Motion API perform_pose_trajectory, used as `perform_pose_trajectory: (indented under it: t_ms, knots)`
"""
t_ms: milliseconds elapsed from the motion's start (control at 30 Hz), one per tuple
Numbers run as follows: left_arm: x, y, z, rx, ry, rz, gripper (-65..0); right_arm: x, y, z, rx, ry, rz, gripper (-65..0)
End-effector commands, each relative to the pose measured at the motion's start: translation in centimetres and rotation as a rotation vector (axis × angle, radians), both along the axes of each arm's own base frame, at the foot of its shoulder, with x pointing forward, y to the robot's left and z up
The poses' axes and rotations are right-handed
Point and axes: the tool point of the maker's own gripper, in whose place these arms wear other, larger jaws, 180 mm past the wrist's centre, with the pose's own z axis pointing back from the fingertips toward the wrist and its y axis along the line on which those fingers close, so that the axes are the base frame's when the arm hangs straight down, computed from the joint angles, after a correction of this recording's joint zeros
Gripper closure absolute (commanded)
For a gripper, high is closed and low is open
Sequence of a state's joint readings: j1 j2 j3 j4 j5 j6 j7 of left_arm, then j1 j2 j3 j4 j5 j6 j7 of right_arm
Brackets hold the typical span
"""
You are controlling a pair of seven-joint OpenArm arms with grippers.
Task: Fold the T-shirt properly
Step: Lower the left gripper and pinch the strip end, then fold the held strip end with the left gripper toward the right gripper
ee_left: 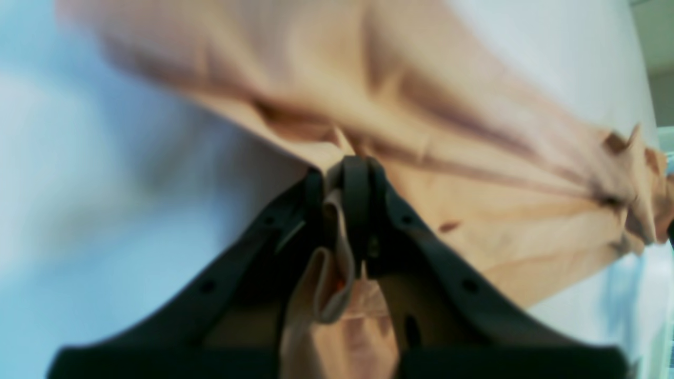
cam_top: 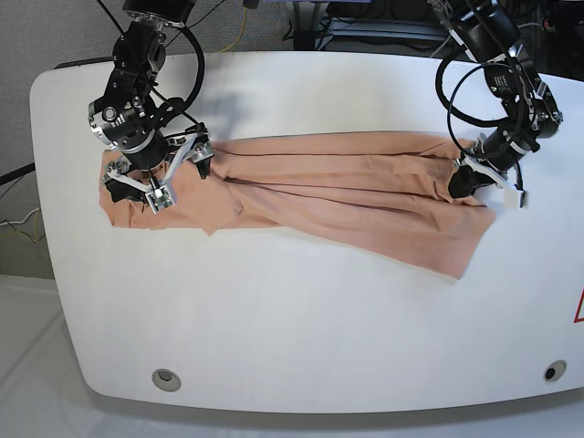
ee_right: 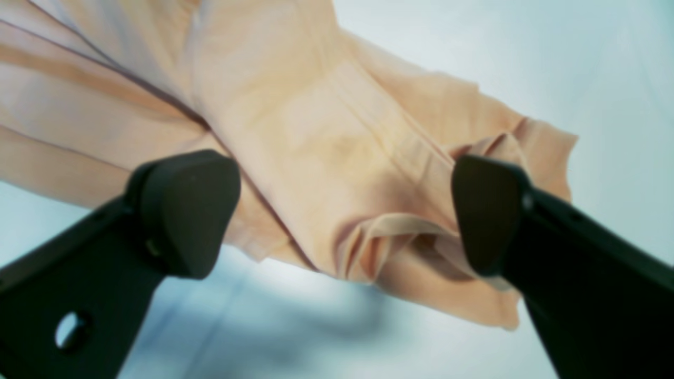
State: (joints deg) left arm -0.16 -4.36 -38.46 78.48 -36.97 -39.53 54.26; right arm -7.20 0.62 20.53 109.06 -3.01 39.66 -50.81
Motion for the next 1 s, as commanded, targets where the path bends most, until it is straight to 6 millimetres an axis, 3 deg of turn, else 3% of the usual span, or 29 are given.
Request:
perform_pose_trajectory:
  t_ms: [0,500,700,967]
  knots:
    - [1.3,0.7,2.7,0.028,-0.092,0.004,-3.0,0.8,0.0,1.2,0.004,-0.049,0.006,-65.0]
    - [3.9,-1.0,5.4,0.008,-0.182,-0.006,-3.1,0.3,0.1,0.7,0.005,-0.032,0.006,-65.0]
    - [5.0,-3.6,5.9,-0.033,-0.205,-0.041,-3.1,0.0,0.1,0.6,0.006,-0.027,0.006,-65.0]
    - [5.6,-9.0,6.0,-0.097,-0.217,-0.134,-3.1,-0.2,0.1,0.4,0.006,-0.020,0.007,-65.0]
